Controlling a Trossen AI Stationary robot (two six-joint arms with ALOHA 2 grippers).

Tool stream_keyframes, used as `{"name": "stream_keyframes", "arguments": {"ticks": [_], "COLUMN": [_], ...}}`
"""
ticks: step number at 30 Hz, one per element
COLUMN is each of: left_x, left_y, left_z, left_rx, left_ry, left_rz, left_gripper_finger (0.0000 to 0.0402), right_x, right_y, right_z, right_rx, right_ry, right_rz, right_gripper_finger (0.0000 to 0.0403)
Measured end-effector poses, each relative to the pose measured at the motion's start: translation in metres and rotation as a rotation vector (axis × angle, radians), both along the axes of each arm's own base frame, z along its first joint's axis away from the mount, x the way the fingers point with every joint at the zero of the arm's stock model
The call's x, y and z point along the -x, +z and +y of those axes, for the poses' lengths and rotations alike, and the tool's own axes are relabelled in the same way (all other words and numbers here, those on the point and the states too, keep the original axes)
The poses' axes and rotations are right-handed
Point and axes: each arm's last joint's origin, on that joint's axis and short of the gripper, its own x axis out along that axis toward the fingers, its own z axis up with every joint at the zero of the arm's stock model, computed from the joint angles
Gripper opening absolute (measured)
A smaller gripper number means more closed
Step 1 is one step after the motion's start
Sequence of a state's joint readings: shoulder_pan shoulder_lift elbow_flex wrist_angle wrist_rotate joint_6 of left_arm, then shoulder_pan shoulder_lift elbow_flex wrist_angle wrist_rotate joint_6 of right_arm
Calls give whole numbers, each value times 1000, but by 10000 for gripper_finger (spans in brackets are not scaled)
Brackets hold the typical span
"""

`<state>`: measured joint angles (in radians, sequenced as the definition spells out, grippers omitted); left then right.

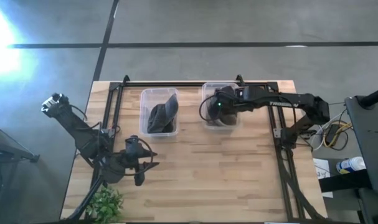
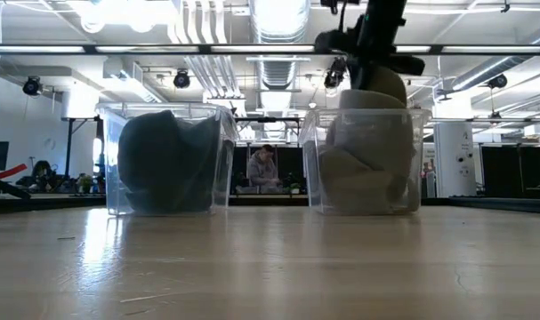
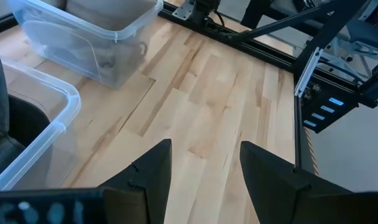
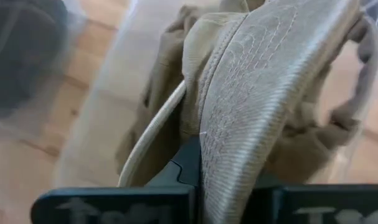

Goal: Pick & Place hat
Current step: Put the brown cap into the right transparent bin, then return to Home Position

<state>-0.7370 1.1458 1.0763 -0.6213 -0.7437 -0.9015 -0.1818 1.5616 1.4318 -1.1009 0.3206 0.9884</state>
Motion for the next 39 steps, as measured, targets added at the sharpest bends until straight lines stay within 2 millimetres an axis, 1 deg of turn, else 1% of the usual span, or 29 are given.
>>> {"name": "stream_keyframes", "arguments": {"ticks": [3,6,9,11,13,17,22,24,27,29,32,35,39], "left_x": [0,0,0,-1,-1,1,8,13,20,26,38,50,64], "left_y": [0,0,1,1,2,5,18,25,36,44,61,77,85], "left_z": [0,0,0,0,-1,1,7,12,19,24,34,45,56], "left_rx": [1,7,14,17,24,42,48,51,56,62,81,83,61], "left_ry": [0,3,5,5,5,8,-7,-8,-12,-20,-35,-78,-161], "left_rz": [0,-2,-8,-11,-19,-34,-73,-98,-133,-160,-214,-262,-307], "left_gripper_finger": [184,184,184,184,184,184,184,184,184,184,184,184,184], "right_x": [2,2,2,-1,-3,-6,1,4,6,6,5,9,24], "right_y": [-16,-31,-38,-38,-31,-6,22,27,26,28,41,61,88], "right_z": [-4,-3,0,4,8,12,18,19,20,24,39,59,89], "right_rx": [-63,-98,-123,-117,-105,-64,-46,-47,-54,-46,11,82,155], "right_ry": [-2,7,23,38,52,98,126,128,128,153,260,399,531], "right_rz": [42,68,68,44,19,-54,-98,-88,-59,-73,-157,-285,-453], "right_gripper_finger": [13,21,41,58,76,112,147,156,165,170,176,175,172]}}
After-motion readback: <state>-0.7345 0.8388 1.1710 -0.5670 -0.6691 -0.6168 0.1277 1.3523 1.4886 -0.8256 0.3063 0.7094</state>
